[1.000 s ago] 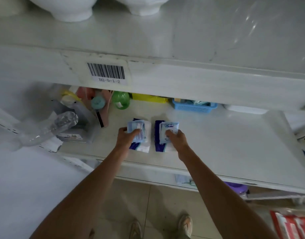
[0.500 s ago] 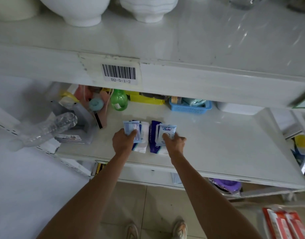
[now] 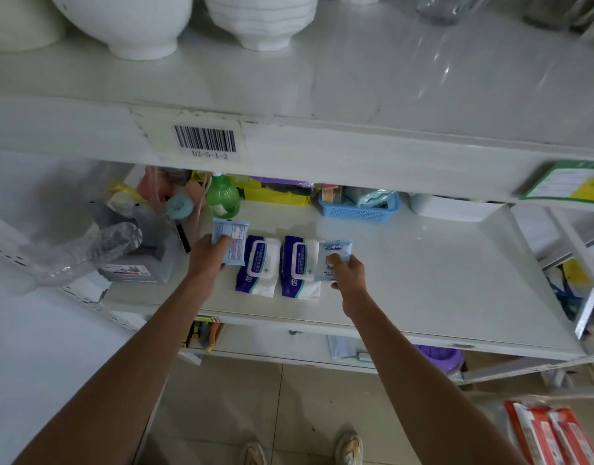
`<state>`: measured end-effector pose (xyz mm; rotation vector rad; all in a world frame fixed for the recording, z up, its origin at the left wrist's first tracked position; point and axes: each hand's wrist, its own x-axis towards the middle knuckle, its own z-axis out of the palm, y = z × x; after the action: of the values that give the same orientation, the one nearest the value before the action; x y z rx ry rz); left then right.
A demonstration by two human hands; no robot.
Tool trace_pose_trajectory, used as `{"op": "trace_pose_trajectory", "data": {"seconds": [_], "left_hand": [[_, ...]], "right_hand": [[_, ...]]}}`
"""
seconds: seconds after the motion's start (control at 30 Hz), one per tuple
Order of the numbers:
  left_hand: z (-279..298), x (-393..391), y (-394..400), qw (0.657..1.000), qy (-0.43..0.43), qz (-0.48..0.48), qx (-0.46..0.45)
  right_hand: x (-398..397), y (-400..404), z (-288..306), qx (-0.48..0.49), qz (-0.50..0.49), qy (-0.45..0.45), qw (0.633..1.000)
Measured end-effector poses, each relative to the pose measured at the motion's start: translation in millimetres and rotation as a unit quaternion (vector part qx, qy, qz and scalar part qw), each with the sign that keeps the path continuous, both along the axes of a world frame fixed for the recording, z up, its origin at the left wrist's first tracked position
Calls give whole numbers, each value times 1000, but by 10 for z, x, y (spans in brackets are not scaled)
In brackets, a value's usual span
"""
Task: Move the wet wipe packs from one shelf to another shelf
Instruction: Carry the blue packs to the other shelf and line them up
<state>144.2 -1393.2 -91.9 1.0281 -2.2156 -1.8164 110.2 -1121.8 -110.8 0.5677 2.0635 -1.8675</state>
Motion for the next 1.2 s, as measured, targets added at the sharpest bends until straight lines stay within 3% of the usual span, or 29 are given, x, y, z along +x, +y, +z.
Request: {"op": "trace_pose_trajectory", "data": {"seconds": [0.13, 0.4, 0.67, 0.87, 1.03, 1.13, 1.2], "left_hand": [[124, 132, -58, 999, 10, -27, 27], [96, 194, 546, 983, 4, -120, 139], [-37, 111, 1389, 973, 14, -186, 137], [-106, -29, 2038, 966, -2, -244, 84], [-285, -94, 2262, 972, -49, -217, 72], [-431, -93, 2177, 977, -103, -179, 49], [-471, -111, 2314, 983, -95, -150, 46]], "right_hand": [[101, 109, 36, -34, -17, -35, 999], [281, -294, 141, -81, 38, -6, 996], [352, 211, 142, -87, 69, 25, 994], [301, 812, 94, -69, 18, 11, 997], [210, 1337, 25, -82, -17, -12, 996], [190, 1567, -13, -82, -3, -17, 997], [155, 1827, -83, -85, 23, -21, 996]]}}
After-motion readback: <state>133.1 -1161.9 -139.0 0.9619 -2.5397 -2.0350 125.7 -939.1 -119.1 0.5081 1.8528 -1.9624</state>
